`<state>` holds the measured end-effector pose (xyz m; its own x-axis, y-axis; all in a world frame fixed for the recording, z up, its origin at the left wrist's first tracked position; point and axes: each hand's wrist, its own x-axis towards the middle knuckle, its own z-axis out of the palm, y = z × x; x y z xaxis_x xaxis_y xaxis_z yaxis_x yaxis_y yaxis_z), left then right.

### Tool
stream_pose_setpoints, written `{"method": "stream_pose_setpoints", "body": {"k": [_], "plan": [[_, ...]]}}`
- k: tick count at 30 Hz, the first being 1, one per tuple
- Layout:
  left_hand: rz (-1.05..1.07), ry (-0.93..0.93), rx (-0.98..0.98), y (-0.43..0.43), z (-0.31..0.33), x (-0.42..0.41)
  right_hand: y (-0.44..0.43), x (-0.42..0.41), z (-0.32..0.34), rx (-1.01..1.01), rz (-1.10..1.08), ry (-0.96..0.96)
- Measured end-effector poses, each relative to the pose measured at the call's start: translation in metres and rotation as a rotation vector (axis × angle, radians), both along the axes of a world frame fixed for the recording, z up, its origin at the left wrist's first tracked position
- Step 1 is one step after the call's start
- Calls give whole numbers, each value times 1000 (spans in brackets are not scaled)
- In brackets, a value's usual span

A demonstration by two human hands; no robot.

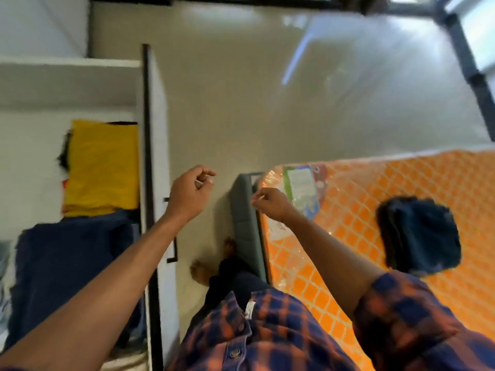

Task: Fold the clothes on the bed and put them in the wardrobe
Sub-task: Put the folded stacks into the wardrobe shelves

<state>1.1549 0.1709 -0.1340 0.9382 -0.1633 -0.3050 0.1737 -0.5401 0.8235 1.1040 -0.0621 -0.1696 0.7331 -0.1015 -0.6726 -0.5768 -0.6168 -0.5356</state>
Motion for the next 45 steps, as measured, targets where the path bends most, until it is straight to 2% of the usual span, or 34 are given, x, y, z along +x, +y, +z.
{"method": "stream_pose_setpoints", "body": {"k": [3, 7, 11, 14, 16, 18, 20, 22, 25, 29, 32, 33, 35, 40, 45], "plan": [[-236, 113, 65, -62, -25, -10, -60, -69, -17, -8, -272, 102], [-519, 215, 182, -124, -56, -32, -113, -147, -32, 15, -449, 259], [-782, 260, 318, -184, -84, -49, -152, -198, -32, 32, -698, 281], [-902, 259, 378, -225, -101, -48, -179, -221, -42, 20, -867, 260], [-1014, 222, 431, -257, -119, -45, -203, -233, -58, 14, -1044, 221], [-1195, 137, 582, -292, -138, -41, -228, -239, -76, 32, -1292, 149], [-1352, 63, 692, -329, -157, -39, -256, -240, -91, 171, -1649, 14], [-1471, 25, 754, -367, -181, -36, -285, -236, -105, 409, -1970, -147], [-1544, -30, 848, -409, -212, -23, -328, -221, -134, 740, -2237, -415], [-1601, -24, 889, -436, -239, -10, -373, -181, -175, 838, -2466, -717], [-1623, -24, 923, -440, -249, -8, -410, -152, -198, 905, -2504, -986], [-1633, -4, 937, -442, -253, -8, -422, -143, -206, 874, -2573, -983], [-1617, 25, 946, -444, -252, -8, -437, -135, -210, 715, -2749, -854], [-1604, 42, 986, -447, -249, -10, -432, -127, -203, 355, -2935, -678], [-1597, 19, 975, -449, -246, -9, -364, -125, -195, 462, -2838, -620]]}}
